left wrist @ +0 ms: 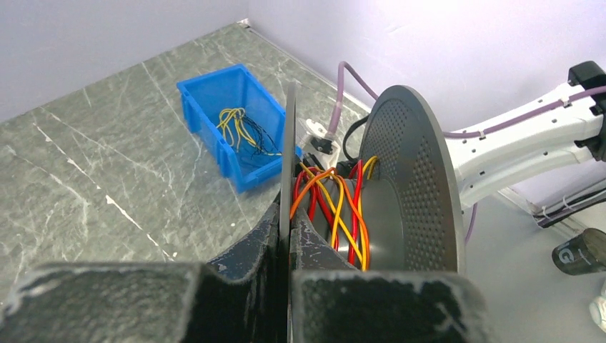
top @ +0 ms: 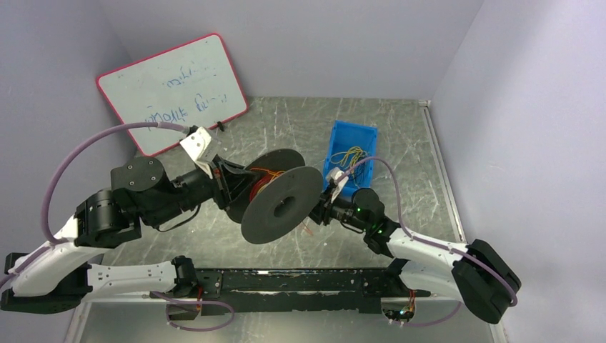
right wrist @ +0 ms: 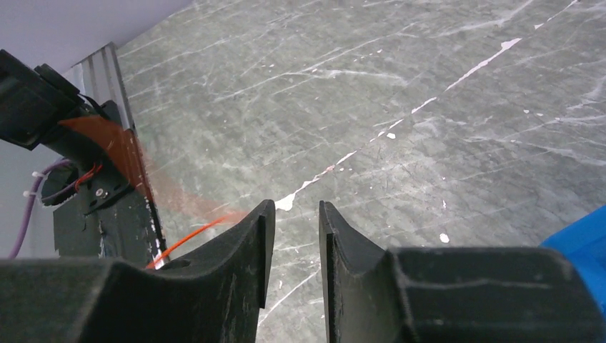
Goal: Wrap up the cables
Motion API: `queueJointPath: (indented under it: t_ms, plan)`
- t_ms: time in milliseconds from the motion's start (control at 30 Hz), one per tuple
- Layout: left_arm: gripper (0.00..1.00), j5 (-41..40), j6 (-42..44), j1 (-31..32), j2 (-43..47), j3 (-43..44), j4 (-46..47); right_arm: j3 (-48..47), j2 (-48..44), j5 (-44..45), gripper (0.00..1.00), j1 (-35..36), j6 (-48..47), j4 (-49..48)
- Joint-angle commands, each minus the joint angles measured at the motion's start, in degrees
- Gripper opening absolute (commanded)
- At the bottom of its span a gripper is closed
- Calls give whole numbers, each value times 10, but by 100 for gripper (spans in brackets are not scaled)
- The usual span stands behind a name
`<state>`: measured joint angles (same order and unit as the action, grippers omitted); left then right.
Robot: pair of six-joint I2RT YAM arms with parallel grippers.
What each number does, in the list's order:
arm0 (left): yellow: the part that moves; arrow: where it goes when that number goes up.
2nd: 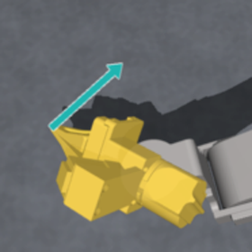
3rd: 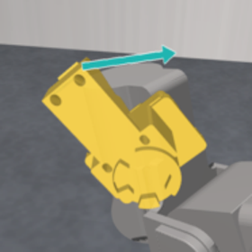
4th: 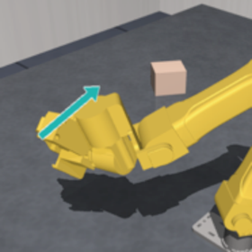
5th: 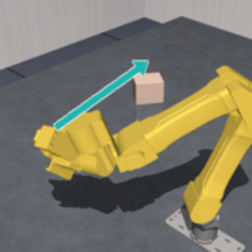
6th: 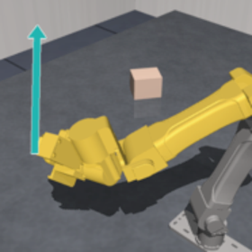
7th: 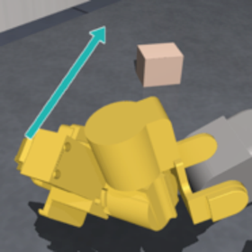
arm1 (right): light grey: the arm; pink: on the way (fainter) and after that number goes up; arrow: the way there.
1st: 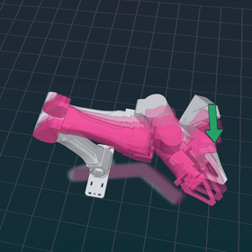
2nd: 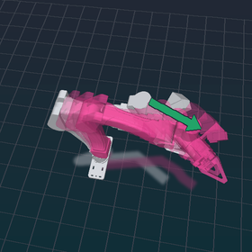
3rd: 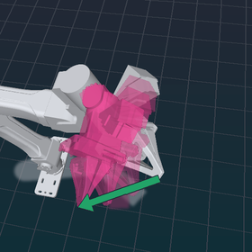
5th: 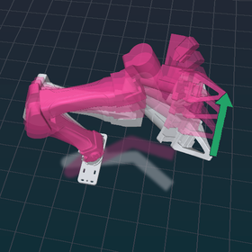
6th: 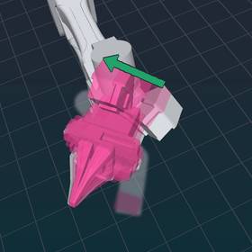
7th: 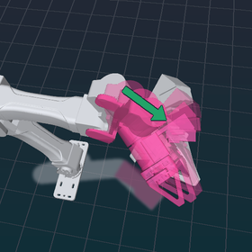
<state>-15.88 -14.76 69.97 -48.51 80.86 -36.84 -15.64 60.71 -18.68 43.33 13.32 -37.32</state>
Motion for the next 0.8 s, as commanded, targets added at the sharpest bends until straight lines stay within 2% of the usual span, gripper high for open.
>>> queueJointPath:
  t_ms: [0, 400, 767]
  plan:
    - [7, -26, -8, 3, 3, 41, 62, 21, -23, -1, 33, -3, 12, -28]
    - [7, -103, 9, 3, -24, 77, 71, 58, -107, 100, 38, -4, 13, 34]
    - [7, -96, 22, 3, -56, 104, 92, 113, -124, 55, 47, -4, 155, -34]
